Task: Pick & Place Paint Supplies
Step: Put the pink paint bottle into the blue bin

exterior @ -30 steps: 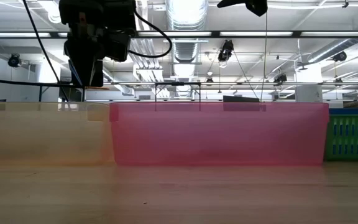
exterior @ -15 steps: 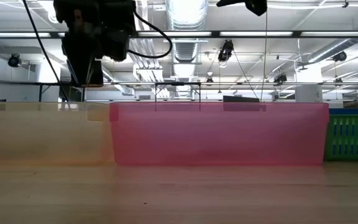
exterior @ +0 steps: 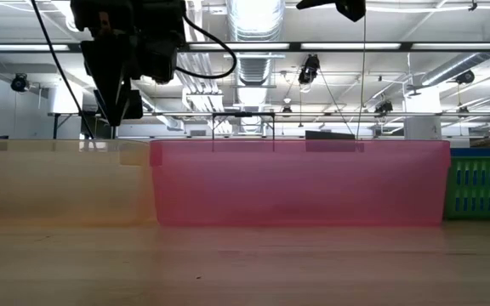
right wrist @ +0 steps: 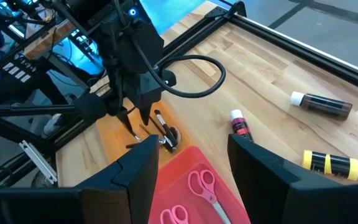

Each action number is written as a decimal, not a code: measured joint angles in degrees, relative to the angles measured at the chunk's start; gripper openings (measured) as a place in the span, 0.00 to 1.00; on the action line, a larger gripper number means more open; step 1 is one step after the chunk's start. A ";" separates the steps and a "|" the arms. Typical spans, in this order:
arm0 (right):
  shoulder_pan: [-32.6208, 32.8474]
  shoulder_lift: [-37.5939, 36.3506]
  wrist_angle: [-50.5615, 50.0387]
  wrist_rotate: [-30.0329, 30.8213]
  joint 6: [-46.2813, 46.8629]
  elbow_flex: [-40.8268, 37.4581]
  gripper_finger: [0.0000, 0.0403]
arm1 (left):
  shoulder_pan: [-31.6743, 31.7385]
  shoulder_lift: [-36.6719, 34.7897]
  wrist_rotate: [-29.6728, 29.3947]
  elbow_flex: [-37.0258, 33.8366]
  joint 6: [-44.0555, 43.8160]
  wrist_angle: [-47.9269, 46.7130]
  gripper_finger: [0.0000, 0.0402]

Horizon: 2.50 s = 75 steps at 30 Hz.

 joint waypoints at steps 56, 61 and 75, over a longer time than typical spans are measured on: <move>0.59 0.00 -0.47 -0.50 2.63 0.00 0.46 | 17.59 10.10 -11.12 6.37 42.42 14.15 0.44; 0.61 0.00 -0.48 -0.61 2.99 0.00 0.46 | 18.05 11.34 -13.55 5.86 43.83 14.53 0.44; 0.61 0.00 -0.52 -0.76 3.59 0.01 0.46 | 18.55 14.45 -16.06 -1.00 43.86 25.14 0.44</move>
